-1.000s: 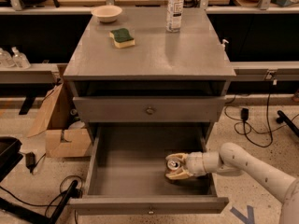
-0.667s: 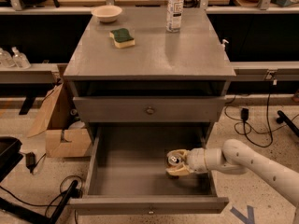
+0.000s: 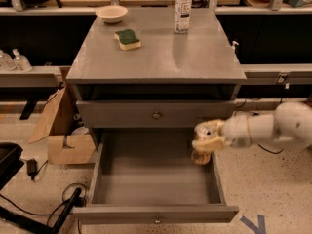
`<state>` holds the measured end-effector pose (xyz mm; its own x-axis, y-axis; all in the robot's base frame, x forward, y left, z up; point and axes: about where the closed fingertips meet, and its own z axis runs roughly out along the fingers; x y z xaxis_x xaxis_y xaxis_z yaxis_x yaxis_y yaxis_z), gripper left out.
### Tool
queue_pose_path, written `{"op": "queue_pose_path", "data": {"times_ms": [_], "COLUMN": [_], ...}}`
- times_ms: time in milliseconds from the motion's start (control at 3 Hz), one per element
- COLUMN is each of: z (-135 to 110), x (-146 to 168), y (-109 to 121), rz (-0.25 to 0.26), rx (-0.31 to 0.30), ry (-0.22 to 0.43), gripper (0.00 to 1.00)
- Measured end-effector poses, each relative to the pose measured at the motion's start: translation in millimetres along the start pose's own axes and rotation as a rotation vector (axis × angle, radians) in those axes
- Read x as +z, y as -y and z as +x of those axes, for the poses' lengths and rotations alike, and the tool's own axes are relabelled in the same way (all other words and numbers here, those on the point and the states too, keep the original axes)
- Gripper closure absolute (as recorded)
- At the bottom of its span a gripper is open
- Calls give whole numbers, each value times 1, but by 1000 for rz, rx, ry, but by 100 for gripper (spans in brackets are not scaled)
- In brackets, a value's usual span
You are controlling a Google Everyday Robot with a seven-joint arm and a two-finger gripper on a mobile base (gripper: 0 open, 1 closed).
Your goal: Pick orange can from middle drawer and place on counter
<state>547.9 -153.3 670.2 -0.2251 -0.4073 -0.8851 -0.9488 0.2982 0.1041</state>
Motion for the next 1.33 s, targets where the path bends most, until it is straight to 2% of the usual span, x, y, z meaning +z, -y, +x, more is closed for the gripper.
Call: {"op": "queue_pose_path", "data": {"times_ms": [333, 667, 1000, 1333], "z": [-103, -209, -289, -339], "x": [-66, -109, -115, -91], "y": [8, 18, 44, 81], "rz": [80, 148, 209, 269], "rx": [-11, -34, -30, -2], "ry": [19, 60, 93, 108], "gripper": [100, 100, 100, 100]}}
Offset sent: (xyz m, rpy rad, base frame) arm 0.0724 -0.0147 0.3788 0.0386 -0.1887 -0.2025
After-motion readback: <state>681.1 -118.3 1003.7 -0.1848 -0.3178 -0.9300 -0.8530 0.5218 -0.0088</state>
